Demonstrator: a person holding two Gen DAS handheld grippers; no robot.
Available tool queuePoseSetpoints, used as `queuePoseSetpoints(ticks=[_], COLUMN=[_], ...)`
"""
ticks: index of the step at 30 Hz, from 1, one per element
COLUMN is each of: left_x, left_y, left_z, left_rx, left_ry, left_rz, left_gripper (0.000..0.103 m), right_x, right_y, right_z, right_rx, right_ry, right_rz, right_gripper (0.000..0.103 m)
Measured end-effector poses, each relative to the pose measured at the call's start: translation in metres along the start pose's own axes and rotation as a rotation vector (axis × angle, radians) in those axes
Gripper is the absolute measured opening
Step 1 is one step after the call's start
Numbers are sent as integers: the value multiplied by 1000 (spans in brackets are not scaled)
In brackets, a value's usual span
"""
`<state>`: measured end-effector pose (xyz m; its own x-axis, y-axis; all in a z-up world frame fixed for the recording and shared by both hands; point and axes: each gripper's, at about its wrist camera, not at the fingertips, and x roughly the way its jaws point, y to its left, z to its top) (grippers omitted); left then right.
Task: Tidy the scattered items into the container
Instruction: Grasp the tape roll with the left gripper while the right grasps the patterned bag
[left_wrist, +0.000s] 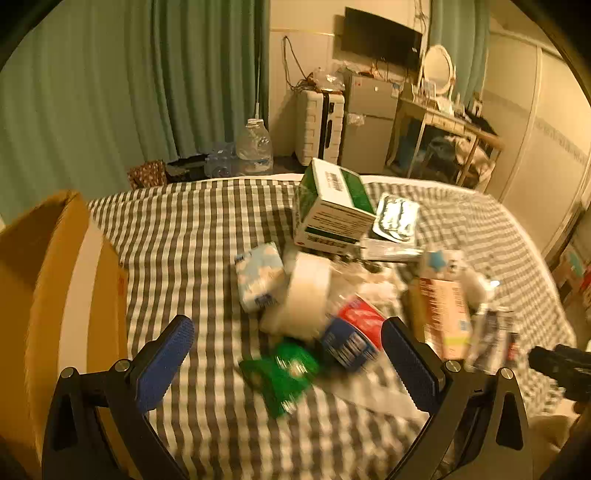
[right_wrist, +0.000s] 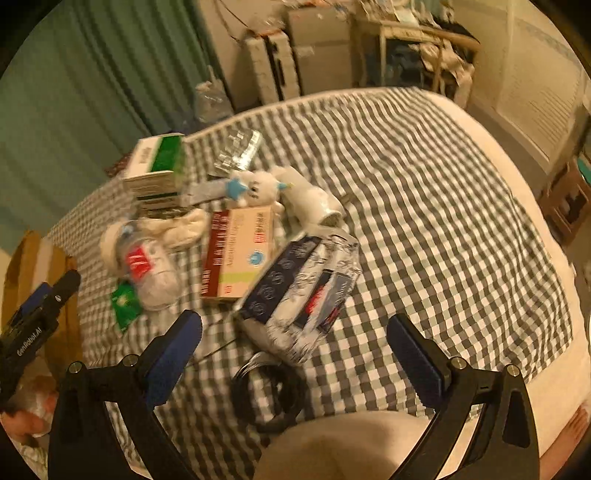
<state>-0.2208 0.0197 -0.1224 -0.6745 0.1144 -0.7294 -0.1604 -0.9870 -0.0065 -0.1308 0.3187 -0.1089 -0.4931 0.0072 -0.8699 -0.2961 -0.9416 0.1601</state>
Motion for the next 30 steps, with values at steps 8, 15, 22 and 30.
queuePoseSetpoints(ticks=[8,15,22,30], left_x=[53,68,58,24], left_y=[2,15,10,22], left_z=[11,16,24,29], left_rx=[35,-16,31,-2], left_ry=[55,102,130,109], left_rz=[23,-77,-145,-140], left_gripper=[103,71,32,32], right_x=[44,71,70,39], right_y=[-6,-4,-6,-3], right_z=[12,15,14,9], right_rx=[28,27,45,14], right_ry=[66,138,145,79], right_rz=[-36,-22,16,31], right_gripper=[87,48,23,6])
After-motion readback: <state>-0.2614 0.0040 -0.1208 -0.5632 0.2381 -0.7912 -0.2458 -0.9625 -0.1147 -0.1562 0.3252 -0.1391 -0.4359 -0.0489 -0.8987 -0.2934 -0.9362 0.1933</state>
